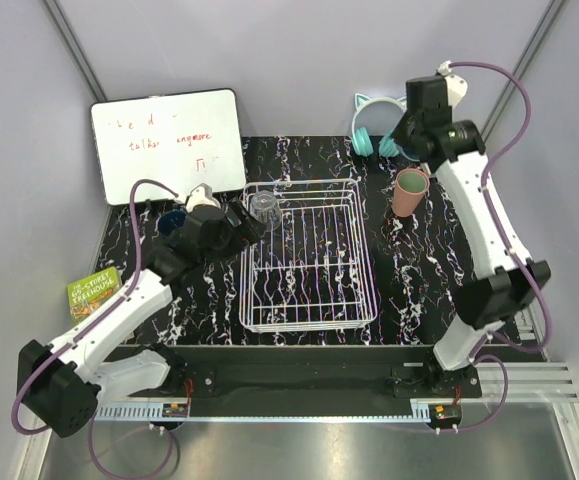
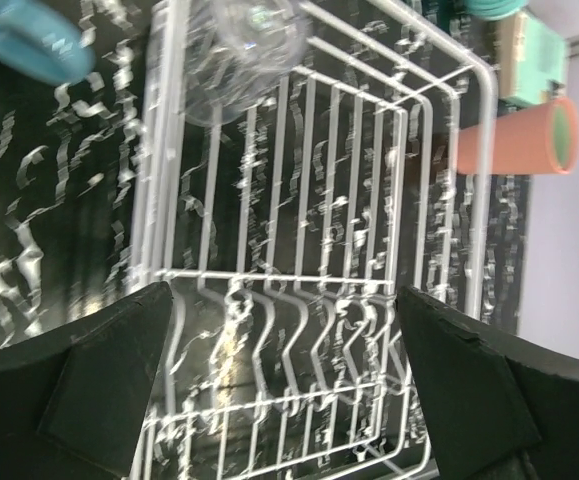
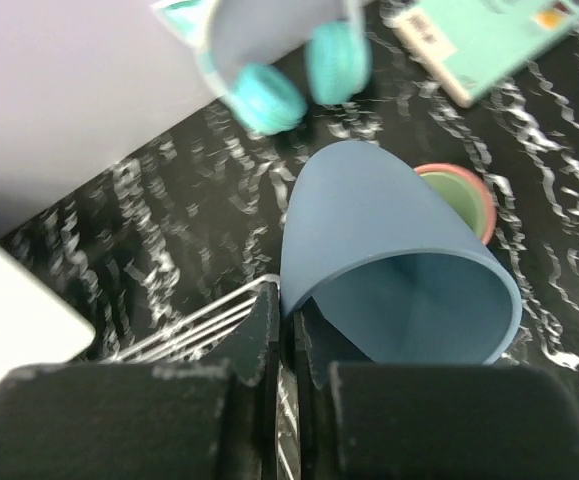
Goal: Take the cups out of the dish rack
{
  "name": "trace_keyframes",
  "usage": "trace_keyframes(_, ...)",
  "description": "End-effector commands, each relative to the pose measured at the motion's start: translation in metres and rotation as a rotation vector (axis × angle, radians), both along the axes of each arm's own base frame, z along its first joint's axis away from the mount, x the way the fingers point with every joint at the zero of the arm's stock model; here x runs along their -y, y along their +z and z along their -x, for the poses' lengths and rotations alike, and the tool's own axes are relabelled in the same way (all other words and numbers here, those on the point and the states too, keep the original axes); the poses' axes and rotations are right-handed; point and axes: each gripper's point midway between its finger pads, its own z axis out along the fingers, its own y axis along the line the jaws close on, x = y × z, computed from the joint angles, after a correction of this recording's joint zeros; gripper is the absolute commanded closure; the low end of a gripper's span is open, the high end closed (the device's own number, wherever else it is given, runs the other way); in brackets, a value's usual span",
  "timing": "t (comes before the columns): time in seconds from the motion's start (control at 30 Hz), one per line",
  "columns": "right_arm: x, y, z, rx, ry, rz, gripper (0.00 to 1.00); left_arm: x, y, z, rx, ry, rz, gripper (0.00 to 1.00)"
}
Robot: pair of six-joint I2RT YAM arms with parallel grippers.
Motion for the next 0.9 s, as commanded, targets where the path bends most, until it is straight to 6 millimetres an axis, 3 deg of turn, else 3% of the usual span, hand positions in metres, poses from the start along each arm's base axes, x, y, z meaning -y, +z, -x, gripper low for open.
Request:
trace_keyframes(0.0, 0.037, -0.009, -0.013, -0.111, -0.116, -0.057, 1.00, -0.017, -0.002, 0.007, -0.001, 0.061, -0.028, 0.01)
trace_keyframes(0.3, 0.033, -0.041, -0.035, -0.251, -0.116, -0.040, 1.00, -0.009, -0.026, 0.012, -0.083, 0.017, -0.045, 0.01)
trace_keyframes(0.6, 0.041, -0.073, -0.033, -0.331, -0.155, 0.011, 1.00, -0.010, -0.037, 0.015, -0.119, 0.011, -0.067, 0.01)
trace_keyframes(0.87, 0.046, -0.088, -0.029, -0.352, -0.160, 0.031, 1.00, -0.006, -0.044, 0.014, -0.144, 0.001, -0.073, 0.01)
